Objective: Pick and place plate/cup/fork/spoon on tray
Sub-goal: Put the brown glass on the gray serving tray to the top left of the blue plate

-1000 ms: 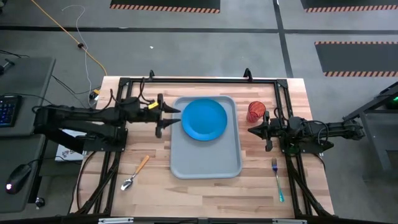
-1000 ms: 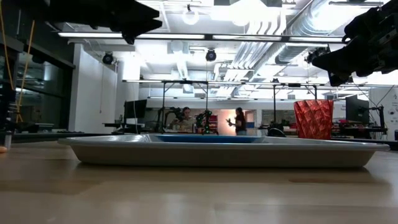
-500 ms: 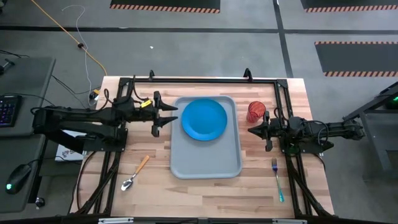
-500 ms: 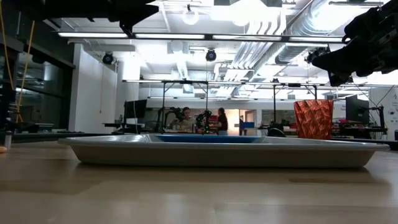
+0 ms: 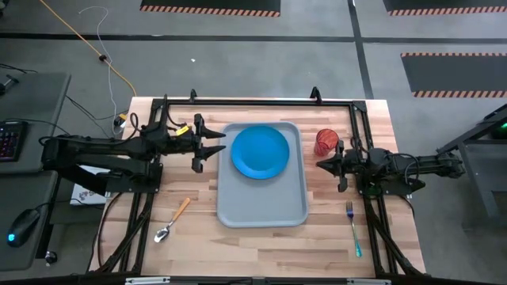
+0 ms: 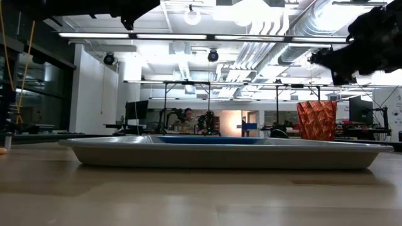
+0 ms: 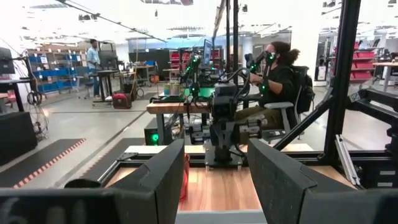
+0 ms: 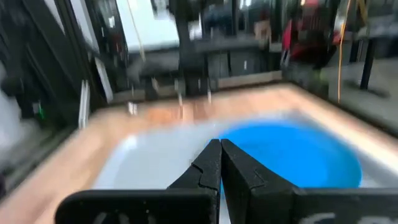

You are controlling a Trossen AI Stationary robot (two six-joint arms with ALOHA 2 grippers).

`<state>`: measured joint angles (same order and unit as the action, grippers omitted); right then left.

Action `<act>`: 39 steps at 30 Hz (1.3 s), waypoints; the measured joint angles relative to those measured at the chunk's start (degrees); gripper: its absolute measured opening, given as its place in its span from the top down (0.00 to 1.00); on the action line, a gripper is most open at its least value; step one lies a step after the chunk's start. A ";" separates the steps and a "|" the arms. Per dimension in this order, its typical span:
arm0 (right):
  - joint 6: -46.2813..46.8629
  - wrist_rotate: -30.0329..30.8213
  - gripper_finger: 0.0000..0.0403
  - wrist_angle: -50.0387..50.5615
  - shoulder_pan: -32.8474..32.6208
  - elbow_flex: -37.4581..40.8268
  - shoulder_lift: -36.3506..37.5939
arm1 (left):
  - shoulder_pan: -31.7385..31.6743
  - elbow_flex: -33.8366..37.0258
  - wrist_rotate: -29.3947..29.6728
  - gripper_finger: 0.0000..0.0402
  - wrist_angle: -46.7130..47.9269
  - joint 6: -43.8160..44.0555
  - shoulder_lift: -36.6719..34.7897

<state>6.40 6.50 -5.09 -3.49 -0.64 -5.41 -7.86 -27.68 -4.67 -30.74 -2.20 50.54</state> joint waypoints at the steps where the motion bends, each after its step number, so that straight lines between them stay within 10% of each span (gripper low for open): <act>1: -0.06 0.19 1.00 -2.87 0.00 -0.01 0.00 | 0.00 0.00 0.00 0.58 -0.02 -0.10 0.00; 13: -12.44 4.26 1.00 -40.47 0.11 -2.00 -5.73 | 0.00 0.00 -0.02 0.58 -0.04 -2.99 0.02; 23: -0.91 27.89 0.75 1.04 4.55 -22.56 -24.33 | 0.02 0.00 -0.02 0.58 0.06 -2.99 0.02; 30: 13.82 25.15 0.55 34.28 9.95 -36.55 -37.69 | 0.04 -0.02 -0.04 0.58 0.89 -2.97 0.02; 39: 16.67 19.44 0.51 40.83 16.51 -38.54 -49.32 | 0.04 -0.02 -0.04 0.58 0.90 -2.57 0.02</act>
<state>23.08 25.94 35.75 13.03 -39.18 -54.73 -7.81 -27.70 -4.71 -29.85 -4.78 50.57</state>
